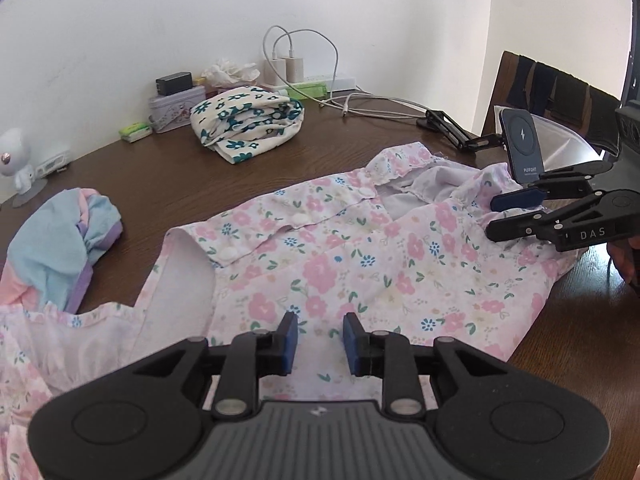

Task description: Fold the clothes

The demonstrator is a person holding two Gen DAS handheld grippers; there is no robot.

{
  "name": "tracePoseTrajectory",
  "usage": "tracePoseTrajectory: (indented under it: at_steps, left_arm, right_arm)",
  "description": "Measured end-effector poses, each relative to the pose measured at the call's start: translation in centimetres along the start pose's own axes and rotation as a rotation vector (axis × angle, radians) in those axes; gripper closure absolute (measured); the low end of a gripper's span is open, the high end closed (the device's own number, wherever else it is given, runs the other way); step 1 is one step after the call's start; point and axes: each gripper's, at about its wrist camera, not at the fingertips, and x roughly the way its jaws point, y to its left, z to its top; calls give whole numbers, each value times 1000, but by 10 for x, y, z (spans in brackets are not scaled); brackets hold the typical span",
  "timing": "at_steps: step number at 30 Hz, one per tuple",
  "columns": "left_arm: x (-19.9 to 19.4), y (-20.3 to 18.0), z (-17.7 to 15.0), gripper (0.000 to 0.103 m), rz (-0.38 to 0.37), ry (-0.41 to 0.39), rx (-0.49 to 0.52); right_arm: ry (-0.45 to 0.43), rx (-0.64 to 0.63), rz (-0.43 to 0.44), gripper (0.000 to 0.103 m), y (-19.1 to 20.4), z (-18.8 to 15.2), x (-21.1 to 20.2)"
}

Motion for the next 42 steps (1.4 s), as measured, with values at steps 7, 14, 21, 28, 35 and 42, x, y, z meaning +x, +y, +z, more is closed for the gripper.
tracePoseTrajectory:
  at_steps: [7, 14, 21, 28, 35, 42]
  left_arm:
    - [-23, 38, -3, 54, 80, -19, -66]
    - [-3, 61, -6, 69, -29, 32, -136]
    - [7, 72, 2, 75, -113, -18, -209]
    - [15, 56, 4, 102, -153, 35, -156]
    - [-11, 54, -5, 103, -156, 83, -131]
    - [-29, 64, -8, 83, -172, 19, -165]
  right_arm:
    - [-71, 52, -35, 31, 0, 1, -39]
    - [-24, 185, -47, 31, -12, -24, -50]
    - [-10, 240, -15, 35, -10, -35, -52]
    - [-4, 280, 62, 91, -10, -38, -53]
    - [9, 300, 168, 96, -17, -36, -71]
    - [36, 320, 194, 94, -21, -42, -67]
